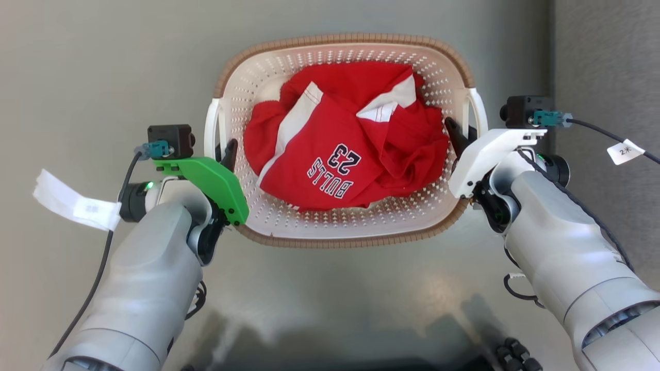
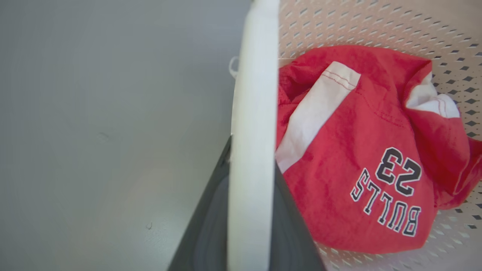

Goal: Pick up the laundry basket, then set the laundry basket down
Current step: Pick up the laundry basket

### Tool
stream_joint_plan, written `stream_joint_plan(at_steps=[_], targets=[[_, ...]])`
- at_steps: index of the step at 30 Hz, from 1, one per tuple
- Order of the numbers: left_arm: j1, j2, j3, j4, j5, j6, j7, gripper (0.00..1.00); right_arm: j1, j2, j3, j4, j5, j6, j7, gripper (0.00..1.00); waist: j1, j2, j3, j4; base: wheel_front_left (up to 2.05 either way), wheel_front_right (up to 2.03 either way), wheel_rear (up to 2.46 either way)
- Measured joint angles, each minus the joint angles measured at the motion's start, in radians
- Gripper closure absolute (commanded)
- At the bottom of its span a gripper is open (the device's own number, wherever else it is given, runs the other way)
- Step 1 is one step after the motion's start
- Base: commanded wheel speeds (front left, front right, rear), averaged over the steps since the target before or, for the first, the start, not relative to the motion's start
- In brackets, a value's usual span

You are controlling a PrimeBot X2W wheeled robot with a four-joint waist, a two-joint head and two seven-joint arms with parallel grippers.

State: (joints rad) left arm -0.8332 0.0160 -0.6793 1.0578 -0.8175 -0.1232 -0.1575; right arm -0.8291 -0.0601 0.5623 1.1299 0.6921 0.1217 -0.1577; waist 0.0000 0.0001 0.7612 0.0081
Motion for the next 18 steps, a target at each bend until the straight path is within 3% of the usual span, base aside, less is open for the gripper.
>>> stream_joint_plan(at_steps=[18], targets=[[0.141,-0.001,-0.064,0.039,-0.103,-0.001,0.080,1.00,0.149,0.000,0.095,-0.009,0.132,-0.002,0.131,1.00,0.0000,0.0000,-0.283,-0.019,0.00,0.00,0.00]])
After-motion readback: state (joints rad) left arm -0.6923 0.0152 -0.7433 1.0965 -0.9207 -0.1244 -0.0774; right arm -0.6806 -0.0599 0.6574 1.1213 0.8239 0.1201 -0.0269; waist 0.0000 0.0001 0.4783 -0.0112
